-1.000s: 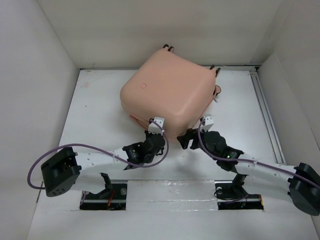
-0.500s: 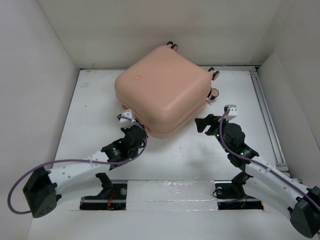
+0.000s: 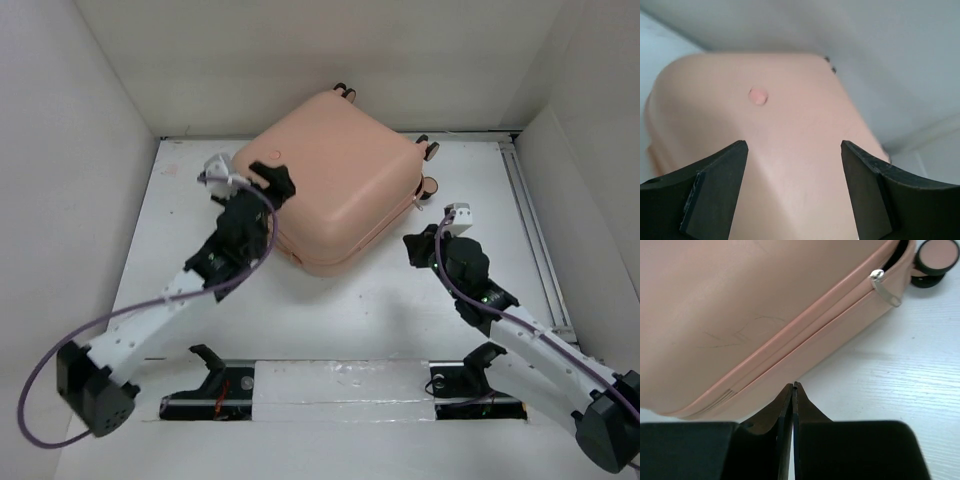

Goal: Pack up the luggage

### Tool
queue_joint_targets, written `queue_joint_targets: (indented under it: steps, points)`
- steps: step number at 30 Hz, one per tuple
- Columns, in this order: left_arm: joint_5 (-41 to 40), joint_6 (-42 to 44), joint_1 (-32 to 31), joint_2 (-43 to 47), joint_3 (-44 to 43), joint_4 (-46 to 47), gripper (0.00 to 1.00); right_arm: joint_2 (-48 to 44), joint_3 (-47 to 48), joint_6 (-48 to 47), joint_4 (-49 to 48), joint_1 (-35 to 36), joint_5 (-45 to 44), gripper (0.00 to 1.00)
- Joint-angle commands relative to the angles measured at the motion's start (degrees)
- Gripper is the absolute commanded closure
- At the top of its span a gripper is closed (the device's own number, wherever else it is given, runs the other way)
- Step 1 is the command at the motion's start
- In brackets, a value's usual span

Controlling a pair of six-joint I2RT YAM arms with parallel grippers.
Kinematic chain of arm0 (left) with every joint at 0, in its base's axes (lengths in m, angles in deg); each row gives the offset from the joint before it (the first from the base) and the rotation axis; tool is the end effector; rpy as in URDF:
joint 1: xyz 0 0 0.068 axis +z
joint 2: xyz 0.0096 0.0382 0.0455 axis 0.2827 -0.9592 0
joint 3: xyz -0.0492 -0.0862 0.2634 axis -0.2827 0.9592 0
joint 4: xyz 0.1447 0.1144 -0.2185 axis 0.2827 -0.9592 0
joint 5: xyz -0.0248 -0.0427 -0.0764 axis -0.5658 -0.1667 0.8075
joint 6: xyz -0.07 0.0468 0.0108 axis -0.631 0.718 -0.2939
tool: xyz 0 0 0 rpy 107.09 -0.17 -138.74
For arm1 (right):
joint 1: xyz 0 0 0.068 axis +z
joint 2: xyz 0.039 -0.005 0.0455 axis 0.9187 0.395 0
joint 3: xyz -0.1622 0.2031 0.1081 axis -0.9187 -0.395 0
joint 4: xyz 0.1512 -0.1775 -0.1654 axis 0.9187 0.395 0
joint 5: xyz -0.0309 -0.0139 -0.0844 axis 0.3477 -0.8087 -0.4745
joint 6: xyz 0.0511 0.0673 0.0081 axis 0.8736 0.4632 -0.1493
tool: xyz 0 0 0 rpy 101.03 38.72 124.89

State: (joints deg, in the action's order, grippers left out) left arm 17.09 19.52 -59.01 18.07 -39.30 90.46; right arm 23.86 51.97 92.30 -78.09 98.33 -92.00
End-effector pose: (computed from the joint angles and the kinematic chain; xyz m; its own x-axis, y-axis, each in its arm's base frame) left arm 0.2368 -0.1485 0.3770 0.0442 -0.6513 -0.7575 0.0263 0.7587 -0.6509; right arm 0.2232 0.1195 0.2420 -0.3047 0.2871 -0.9082 -0.2387 0.9000 0.3646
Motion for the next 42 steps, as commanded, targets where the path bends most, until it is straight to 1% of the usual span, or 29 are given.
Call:
queue_joint_targets:
  steps: [1, 2, 3, 5, 6, 7, 8, 9, 10, 11, 12, 14, 17, 20, 22, 24, 25, 27, 28, 29, 30, 31, 32, 33, 34, 35, 37, 40, 42]
  points:
    - [15.55, -0.43, 10.56, -9.87, -12.42, 1.37, 0.29, 1.07, 2.70, -0.48, 0.84, -2.67, -0.18, 0.93]
    - [20.91, -2.54, 19.38, -14.24, -13.77, 2.15, 0.30, 1.07, 2.70, -0.48, 0.15, -3.72, 0.34, 0.93]
    - [30.36, -5.26, 23.74, -16.20, -14.57, 3.55, 0.34, 2.03, 2.70, -0.48, -0.47, -5.91, 1.65, 0.93]
    - [36.76, -8.18, 30.17, -20.94, -17.55, 6.10, 0.36, 5.01, 4.10, 0.05, -1.09, -7.85, 2.27, 0.94]
    - [38.09, -8.19, 34.46, -27.06, -20.70, 1.85, 0.37, 6.16, 4.10, 0.05, -1.61, -8.65, 2.28, 0.94]
    - [38.63, -6.71, 36.16, -30.34, -28.47, -1.15, 0.37, 7.22, 4.97, 0.05, -2.49, -10.31, 3.93, 0.94]
    - [38.63, -4.95, 37.48, -33.50, -32.12, -3.53, 0.37, 8.18, 5.59, 0.05, -3.28, -11.02, 4.64, 0.94]
    - [39.33, -1.80, 39.75, -39.97, -35.46, -5.73, 0.36, 10.46, 5.60, 0.05, -4.24, -11.64, 4.65, 0.94]
    - [41.68, -0.82, 40.82, -43.34, -38.80, -10.45, 0.36, 11.78, 6.12, 0.05, -6.08, -12.95, 6.22, 0.94]
    - [43.80, 0.06, 41.87, -46.68, -45.54, -12.67, 0.36, 13.10, 7.17, 0.05, -6.62, -13.66, 7.10, 0.94]
    - [45.82, 0.86, 42.76, -53.07, -48.65, -14.96, 0.36, 15.64, 7.70, 0.05, -7.15, -14.19, 7.72, 0.94]
    - [50.39, 2.27, 43.91, -58.03, -55.14, -19.19, 0.36, 17.85, 9.37, 0.05, -8.20, -14.89, 8.25, 0.94]
    - [54.18, 2.27, 43.91, -63.41, -56.77, -19.82, 0.37, 21.19, 10.60, 0.05, -9.52, -16.04, 8.78, 0.94]
    - [55.50, 2.27, 41.11, -64.03, -52.91, -15.27, 0.38, 25.23, 11.92, -1.17, -10.32, -16.74, 11.06, 0.94]
    - [57.34, -0.36, 39.96, -63.42, -48.34, -12.54, 0.38, 28.56, 14.03, -1.18, -10.84, -16.74, 14.05, 0.94]
    - [60.50, -2.73, 39.25, -62.02, -44.31, -7.27, 0.40, 30.51, 14.56, -1.79, -12.94, -16.13, 16.59, 0.94]
    - [61.56, -4.04, 38.64, -61.23, -39.15, -4.90, 0.41, 31.56, 16.30, -1.79, -13.48, -15.60, 17.30, 0.94]
    - [62.27, -7.30, 37.24, -57.82, -33.85, 1.42, 0.43, 34.90, 18.33, -3.81, -14.09, -14.29, 19.23, 0.94]
    - [62.27, -8.09, 36.62, -56.40, -28.61, 3.28, 0.43, 36.13, 21.39, -4.69, -12.97, -12.45, 19.85, 0.94]
    - [62.27, -8.71, 35.74, -54.82, -25.59, 5.21, 0.46, 38.32, 23.16, -5.82, -11.74, -11.13, 19.86, 0.94]
    - [60.71, -9.85, 33.47, -50.89, -22.78, 7.58, 0.47, 39.38, 24.83, -7.92, -10.86, -9.64, 19.86, 0.94]
    - [56.08, -9.86, 32.14, -48.76, -20.05, 8.56, 0.47, 40.44, 26.59, -8.99, -8.85, -6.92, 19.16, 0.94]
    - [54.21, -10.38, 30.74, -46.65, -14.37, 9.53, 0.49, 41.67, 30.35, -9.87, -7.78, -5.77, 19.15, 0.95]
    - [52.71, -11.08, 29.50, -44.45, -11.01, 11.28, 0.51, 43.77, 32.21, -11.71, -6.90, -4.62, 20.37, 0.95]
    - [52.08, -13.00, 27.32, -40.34, -7.84, 15.91, 0.51, 44.57, 33.80, -12.60, -5.67, -3.65, 21.51, 0.95]
    - [52.08, -14.15, 26.43, -38.47, -2.33, 17.52, 0.51, 45.28, 36.16, -13.30, -5.14, -2.08, 23.44, 0.95]
    - [50.77, -14.69, 23.62, -33.13, 2.28, 20.08, 0.51, 46.42, 37.76, -14.44, -4.61, -1.45, 25.56, 0.95]
    - [48.66, -14.69, 20.18, -25.12, 8.87, 20.09, 0.51, 46.43, 38.90, -15.07, -3.29, -1.45, 28.29, 0.95]
    - [46.37, -14.08, 18.51, -20.46, 13.86, 19.56, 0.51, 47.65, 41.61, -15.67, 0.21, -1.97, 31.45, 0.94]
